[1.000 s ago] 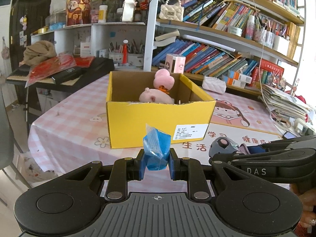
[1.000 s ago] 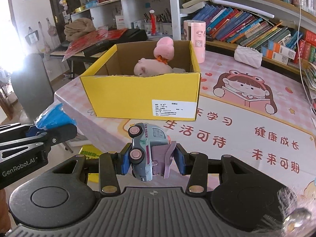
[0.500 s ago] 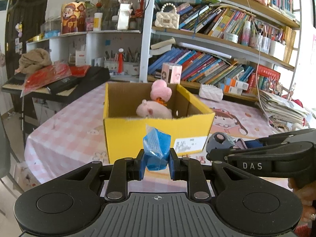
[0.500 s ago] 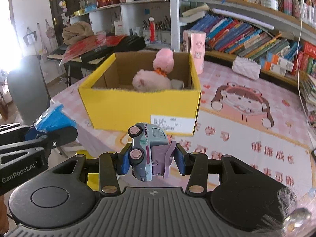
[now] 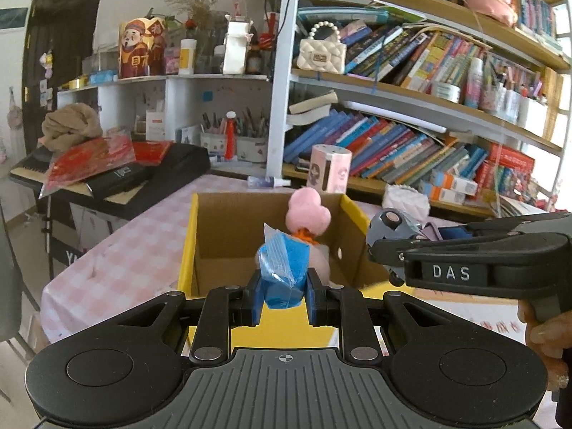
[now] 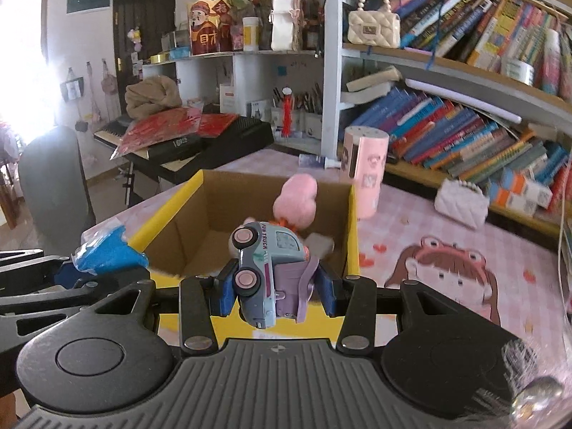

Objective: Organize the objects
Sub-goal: 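Lower the toy car into the box and open right tool while left tool releases the bag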

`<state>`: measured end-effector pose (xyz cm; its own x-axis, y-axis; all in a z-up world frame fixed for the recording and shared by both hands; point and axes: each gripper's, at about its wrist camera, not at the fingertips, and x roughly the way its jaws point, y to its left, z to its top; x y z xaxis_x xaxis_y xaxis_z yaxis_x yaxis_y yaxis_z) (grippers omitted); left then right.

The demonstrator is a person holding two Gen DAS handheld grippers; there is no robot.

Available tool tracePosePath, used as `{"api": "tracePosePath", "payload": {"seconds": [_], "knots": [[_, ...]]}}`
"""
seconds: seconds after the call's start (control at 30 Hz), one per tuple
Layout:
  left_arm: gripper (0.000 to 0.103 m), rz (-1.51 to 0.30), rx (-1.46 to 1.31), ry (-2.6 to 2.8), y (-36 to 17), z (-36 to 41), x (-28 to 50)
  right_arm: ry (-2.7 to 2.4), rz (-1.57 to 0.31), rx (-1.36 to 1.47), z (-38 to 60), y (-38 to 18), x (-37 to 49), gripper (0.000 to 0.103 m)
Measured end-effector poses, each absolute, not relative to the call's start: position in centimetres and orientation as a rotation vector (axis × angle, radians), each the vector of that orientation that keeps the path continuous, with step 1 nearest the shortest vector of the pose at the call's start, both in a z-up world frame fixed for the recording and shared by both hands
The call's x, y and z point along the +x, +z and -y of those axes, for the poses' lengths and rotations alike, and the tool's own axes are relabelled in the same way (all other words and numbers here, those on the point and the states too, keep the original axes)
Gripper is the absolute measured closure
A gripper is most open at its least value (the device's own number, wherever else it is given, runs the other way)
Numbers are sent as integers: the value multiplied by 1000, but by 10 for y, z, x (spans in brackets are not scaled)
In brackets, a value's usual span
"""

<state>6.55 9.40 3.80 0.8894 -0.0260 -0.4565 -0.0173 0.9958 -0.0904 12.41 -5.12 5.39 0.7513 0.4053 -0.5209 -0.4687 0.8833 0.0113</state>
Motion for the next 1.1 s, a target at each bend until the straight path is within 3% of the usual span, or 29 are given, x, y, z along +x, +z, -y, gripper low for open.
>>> {"api": "tracePosePath", "payload": {"seconds": [1.1], "knots": [[82,-659,-105,171,-4,-73,169,803,-673,-436,30,-7,244,61]]}}
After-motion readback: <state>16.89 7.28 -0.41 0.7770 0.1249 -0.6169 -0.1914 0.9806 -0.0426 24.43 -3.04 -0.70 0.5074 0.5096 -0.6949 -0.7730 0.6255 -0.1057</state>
